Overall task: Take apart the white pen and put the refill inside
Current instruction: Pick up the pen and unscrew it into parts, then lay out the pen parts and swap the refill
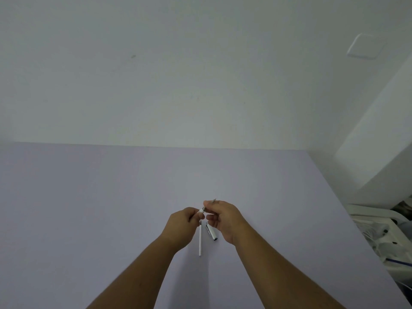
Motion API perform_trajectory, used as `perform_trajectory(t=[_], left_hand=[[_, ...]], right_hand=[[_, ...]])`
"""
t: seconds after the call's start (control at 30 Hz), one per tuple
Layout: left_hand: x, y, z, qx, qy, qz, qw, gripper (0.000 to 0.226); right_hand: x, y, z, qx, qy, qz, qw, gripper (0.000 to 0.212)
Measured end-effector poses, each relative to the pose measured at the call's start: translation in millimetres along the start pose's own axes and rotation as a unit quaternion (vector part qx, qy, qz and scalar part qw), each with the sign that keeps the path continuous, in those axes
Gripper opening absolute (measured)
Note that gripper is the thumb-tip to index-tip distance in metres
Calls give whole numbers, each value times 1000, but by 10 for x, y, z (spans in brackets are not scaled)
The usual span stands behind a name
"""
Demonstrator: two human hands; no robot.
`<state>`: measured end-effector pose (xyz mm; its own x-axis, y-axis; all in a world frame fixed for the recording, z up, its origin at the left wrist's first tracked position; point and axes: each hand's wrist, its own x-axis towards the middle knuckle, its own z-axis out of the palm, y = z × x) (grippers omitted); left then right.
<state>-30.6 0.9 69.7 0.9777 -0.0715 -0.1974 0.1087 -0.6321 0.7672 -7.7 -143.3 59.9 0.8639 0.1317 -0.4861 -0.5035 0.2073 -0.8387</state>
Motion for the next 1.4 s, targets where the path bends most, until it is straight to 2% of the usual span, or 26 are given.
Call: perform_trajectory(t=[0.07, 0.17, 0.27, 0.43, 0.63, 0.7, 0.73, 0.77, 0.83, 0.9, 0.97, 1.1, 1.4], left_hand=[[9, 5, 8, -3, -7, 1, 1000, 27], [27, 5, 11, -11, -13, -9, 1000, 27], [37, 0, 10, -32, -18, -22, 999, 25], [60, -17, 10, -71, -35, -25, 997, 19], [103, -177, 24, -105, -28, -70, 992, 19], [122, -263, 58, -108, -26, -85, 990, 20], [130, -303, 83, -106, -26, -90, 990, 20], [137, -339, 113, -104, -27, -93, 990, 21], [145, -397, 174, -104, -31, -99, 989, 21], [148, -445, 230, -107, -37, -106, 988, 21], [148, -492, 272, -103, -46, -110, 987, 21], [156, -566, 318, -93, -59, -118, 987, 20], [150, -603, 354, -84, -68, -117, 987, 20]], right_hand=[[18, 5, -1, -27, 21, -8, 999, 7], [53, -38, -19, 31, 50, -47, 997, 13], [72, -93, -51, 24, 48, -61, 997, 22], [101, -90, -47, 2, 55, -57, 997, 19], [273, -107, -124, 82, 191, -101, 973, 16], [327, -16, -213, 9, 199, -83, 977, 15], [355, 66, -262, -87, 196, -62, 975, 14], [374, 165, -304, -200, 185, -42, 961, 15], [403, 371, -377, -391, 154, -19, 907, 22], [414, 544, -436, -478, 134, -20, 868, 27], [412, 638, -472, -501, 134, -32, 854, 26], [433, 718, -505, -502, 145, -52, 851, 20], [454, 776, -539, -474, 147, -55, 867, 18]])
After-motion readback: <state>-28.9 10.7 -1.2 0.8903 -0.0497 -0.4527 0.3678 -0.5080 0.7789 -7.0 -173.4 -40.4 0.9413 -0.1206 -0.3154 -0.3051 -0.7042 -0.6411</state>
